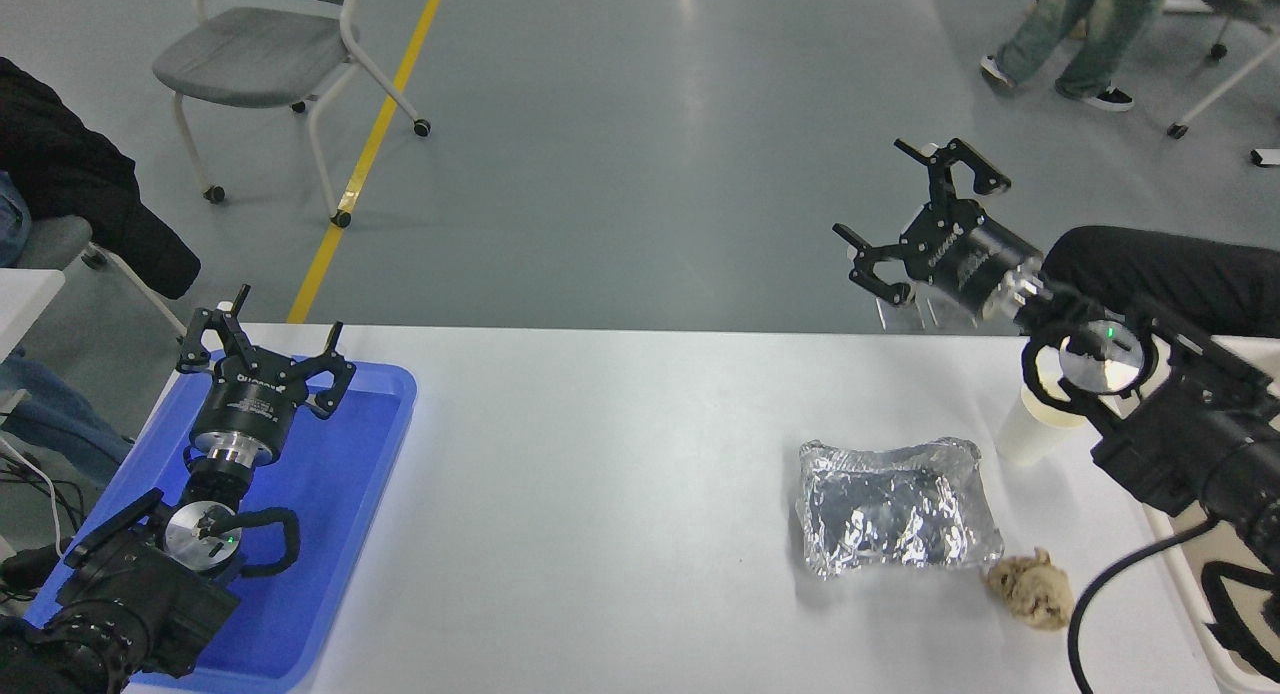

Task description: Pick up paper cup place in dustbin

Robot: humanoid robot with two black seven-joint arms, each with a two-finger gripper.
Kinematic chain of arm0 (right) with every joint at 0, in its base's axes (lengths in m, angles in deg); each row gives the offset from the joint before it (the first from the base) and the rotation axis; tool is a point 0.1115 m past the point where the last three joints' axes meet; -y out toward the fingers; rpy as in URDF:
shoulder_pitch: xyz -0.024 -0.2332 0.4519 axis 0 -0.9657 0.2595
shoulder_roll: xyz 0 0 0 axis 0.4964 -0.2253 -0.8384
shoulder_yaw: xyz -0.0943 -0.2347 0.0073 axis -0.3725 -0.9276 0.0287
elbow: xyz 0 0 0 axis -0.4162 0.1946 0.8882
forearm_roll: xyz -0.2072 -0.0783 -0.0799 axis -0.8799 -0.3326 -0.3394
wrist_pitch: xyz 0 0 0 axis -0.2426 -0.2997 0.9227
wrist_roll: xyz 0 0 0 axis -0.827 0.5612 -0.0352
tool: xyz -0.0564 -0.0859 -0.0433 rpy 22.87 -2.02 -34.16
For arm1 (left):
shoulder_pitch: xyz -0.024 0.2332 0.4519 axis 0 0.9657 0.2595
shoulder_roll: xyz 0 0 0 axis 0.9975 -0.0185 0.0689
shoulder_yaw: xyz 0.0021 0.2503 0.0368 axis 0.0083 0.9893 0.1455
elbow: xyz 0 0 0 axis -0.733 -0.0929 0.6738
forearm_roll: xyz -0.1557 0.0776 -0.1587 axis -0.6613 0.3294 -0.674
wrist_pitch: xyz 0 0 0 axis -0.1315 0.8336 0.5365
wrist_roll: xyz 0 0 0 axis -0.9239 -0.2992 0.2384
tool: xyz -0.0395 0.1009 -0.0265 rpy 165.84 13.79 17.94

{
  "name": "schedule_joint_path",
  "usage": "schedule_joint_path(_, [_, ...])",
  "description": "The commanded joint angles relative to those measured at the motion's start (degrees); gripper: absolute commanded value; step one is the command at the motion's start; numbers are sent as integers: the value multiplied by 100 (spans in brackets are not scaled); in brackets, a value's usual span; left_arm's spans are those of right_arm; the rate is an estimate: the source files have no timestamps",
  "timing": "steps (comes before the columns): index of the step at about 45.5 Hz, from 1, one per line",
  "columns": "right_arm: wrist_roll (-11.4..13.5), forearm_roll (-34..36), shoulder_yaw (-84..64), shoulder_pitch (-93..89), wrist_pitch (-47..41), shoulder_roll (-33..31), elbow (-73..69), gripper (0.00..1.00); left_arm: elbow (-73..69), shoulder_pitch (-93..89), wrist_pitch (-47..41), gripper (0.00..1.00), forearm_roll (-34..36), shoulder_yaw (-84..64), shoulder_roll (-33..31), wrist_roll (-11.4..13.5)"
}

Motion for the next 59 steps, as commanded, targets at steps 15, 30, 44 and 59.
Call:
schedule_joint_path(15, [-6,-2112,-4790,2947,-20,-1895,-2626,100,1,0,0,100,0,0,-3,-1])
schedule_joint_path(30, [108,-3151,-7162,5241,-64,-1773,-4155,100,1,0,0,100,0,0,-3,-1])
schedule_joint_path(44, [126,-3098,-9580,7017,-55,-894,-5131,100,1,0,0,100,0,0,-3,-1])
schedule_joint_path(59, [170,-2106,-10416,8283,-547,-252,-6028,100,1,0,0,100,0,0,-3,-1])
